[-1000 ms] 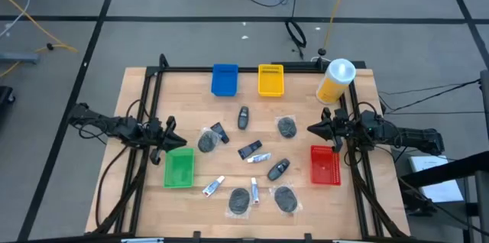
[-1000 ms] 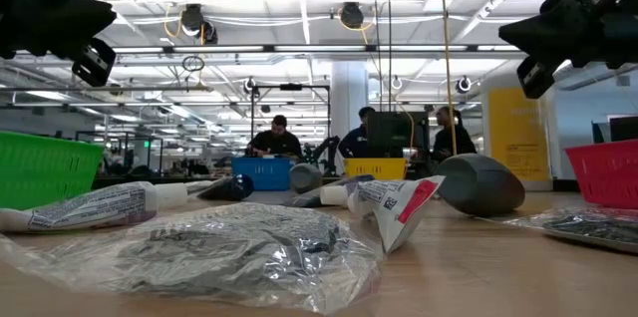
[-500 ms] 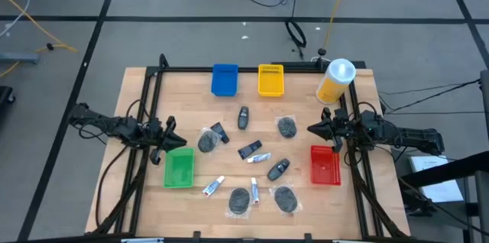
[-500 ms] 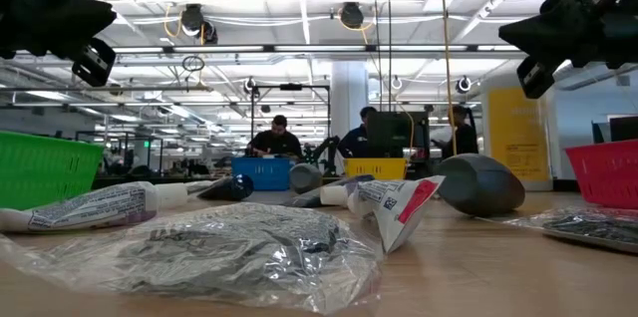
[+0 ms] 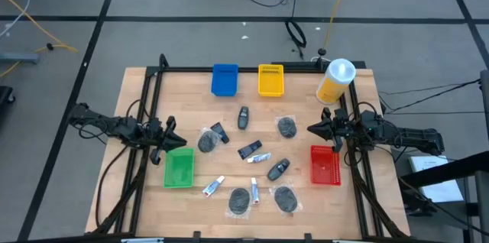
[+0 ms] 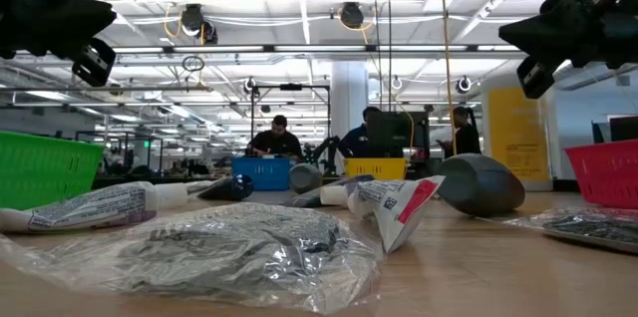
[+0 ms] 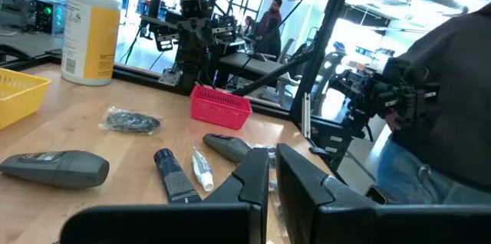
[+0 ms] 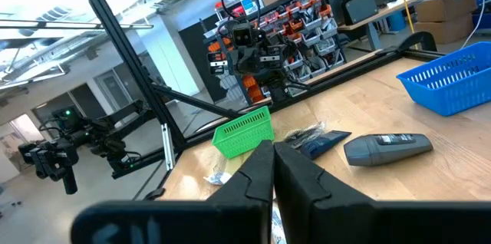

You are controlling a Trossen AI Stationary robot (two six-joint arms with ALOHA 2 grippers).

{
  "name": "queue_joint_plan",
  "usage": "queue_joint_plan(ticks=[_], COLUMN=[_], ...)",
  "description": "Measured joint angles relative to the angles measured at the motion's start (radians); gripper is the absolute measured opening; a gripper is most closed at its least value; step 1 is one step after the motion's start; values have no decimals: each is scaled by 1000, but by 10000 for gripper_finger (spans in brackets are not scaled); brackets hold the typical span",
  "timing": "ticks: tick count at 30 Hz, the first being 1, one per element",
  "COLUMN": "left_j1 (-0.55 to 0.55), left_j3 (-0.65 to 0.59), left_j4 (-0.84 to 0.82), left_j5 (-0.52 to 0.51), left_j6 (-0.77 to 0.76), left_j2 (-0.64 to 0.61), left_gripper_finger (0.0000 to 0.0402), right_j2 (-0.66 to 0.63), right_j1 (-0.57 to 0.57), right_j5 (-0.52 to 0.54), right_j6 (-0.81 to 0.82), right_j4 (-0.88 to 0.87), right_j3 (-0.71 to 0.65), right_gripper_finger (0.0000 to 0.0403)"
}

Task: Pick & Place Travel size toiletries

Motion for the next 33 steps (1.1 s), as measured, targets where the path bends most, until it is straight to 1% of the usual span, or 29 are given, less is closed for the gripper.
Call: queue_joint_plan(ticks=[3, 7, 9, 16, 19, 22, 23, 26, 28, 30, 33], left_j1=[0, 0, 0, 0, 0, 0, 0, 0, 0, 0, 0], left_j3=[0, 0, 0, 0, 0, 0, 0, 0, 0, 0, 0], left_j4=[0, 0, 0, 0, 0, 0, 0, 0, 0, 1, 10], left_j5=[0, 0, 0, 0, 0, 0, 0, 0, 0, 0, -6], left_j6=[0, 0, 0, 0, 0, 0, 0, 0, 0, 0, 1], left_j2=[0, 0, 0, 0, 0, 0, 0, 0, 0, 0, 0], left_gripper_finger=[26, 26, 26, 26, 26, 26, 26, 26, 26, 26, 26], right_j2=[0, 0, 0, 0, 1, 20, 37, 107, 176, 259, 377], right_j1=[0, 0, -2, -2, -2, -2, -2, -1, -2, -2, -2], right_j5=[0, 6, 69, 404, 489, 530, 535, 556, 582, 603, 603], right_j6=[39, 188, 186, 187, 117, 17, -23, -121, -167, -184, -185], right_j4=[16, 104, 149, 329, 404, 397, 369, 391, 387, 369, 378], right_j3=[0, 0, 0, -1, 10, 65, 89, 186, 240, 282, 350], right_gripper_finger=[4, 4, 4, 4, 3, 1, 1, 1, 1, 1, 0])
